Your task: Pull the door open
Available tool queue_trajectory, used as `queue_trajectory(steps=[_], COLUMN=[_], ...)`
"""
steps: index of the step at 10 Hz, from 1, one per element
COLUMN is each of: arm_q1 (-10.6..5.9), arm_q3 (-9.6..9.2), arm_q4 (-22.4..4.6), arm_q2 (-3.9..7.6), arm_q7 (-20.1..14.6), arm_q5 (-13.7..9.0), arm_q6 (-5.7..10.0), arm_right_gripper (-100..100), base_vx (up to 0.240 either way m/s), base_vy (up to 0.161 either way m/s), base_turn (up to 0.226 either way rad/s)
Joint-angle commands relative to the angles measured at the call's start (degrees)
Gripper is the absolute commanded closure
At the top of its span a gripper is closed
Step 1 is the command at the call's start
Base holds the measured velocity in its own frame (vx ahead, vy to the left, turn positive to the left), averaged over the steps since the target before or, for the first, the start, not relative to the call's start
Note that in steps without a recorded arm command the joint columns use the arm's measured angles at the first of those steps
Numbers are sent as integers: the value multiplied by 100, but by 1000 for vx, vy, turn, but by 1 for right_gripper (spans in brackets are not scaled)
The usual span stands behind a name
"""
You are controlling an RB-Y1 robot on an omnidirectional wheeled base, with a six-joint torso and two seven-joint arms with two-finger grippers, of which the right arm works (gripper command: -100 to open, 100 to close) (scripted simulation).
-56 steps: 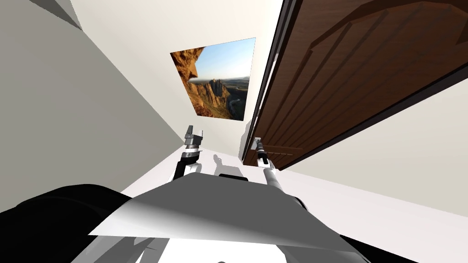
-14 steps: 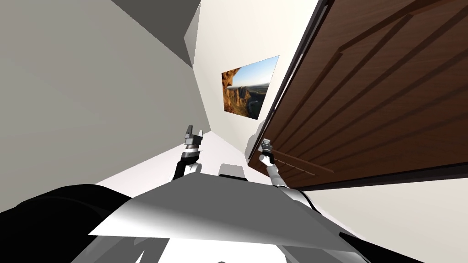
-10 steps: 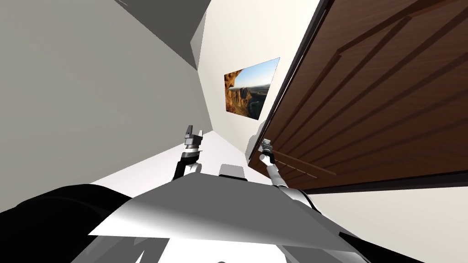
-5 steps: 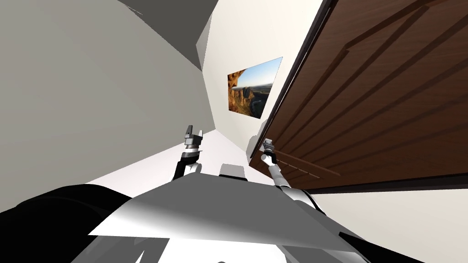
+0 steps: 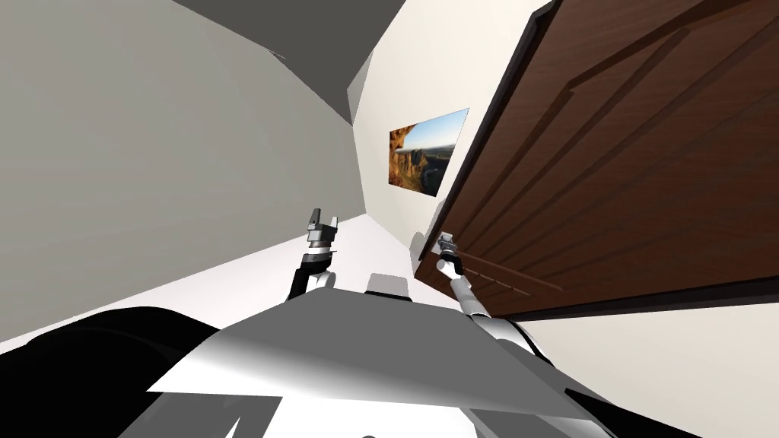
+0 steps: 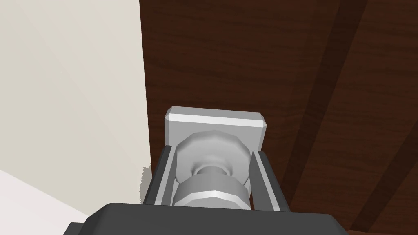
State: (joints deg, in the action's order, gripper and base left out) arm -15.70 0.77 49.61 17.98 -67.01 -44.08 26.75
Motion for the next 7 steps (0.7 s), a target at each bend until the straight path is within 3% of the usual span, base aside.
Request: queue_trajectory(steps=[1, 3, 7], arm_q1=[92, 85, 195], arm_q3=[-121, -92, -367], arm_q4=[43, 113, 241], arm_q2=[78, 123, 225], arm_q7=[-174, -167, -394], arm_q5=[4, 2, 52], arm_q6=[-72, -50, -102], arm_right_gripper=[100, 100, 100], base_vx=[-249, -176, -198], base_vy=[-38, -17, -56], base_turn=[154, 64, 110])
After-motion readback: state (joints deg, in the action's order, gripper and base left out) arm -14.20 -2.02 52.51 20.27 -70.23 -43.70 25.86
